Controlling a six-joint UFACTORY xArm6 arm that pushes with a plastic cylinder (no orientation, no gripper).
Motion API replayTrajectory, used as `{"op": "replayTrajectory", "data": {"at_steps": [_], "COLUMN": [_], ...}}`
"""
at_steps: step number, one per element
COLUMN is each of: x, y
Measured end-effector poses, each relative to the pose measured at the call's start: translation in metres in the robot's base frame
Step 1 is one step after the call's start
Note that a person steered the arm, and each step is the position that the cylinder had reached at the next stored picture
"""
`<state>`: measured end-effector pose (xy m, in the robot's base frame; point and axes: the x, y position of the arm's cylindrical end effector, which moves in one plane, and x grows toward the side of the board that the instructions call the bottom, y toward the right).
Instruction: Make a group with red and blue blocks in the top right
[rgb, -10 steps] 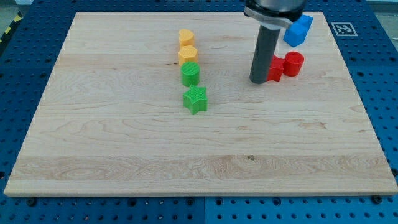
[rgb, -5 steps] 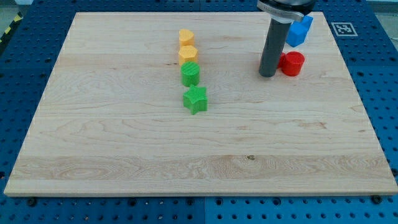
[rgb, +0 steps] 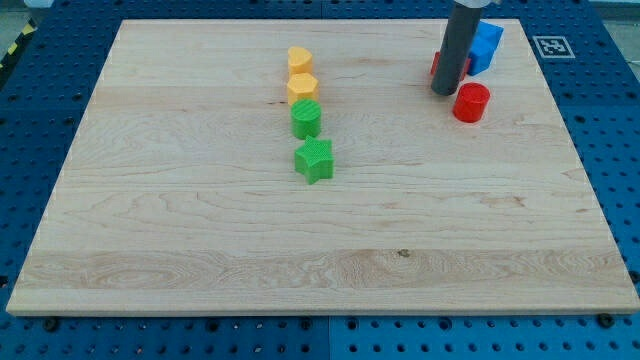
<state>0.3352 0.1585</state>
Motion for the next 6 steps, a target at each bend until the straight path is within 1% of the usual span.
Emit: {"op": "replayTrajectory", "data": {"at_steps": [5, 6], "x": [-0.086, -0.087], "y": [-0.006, -0.041]}}
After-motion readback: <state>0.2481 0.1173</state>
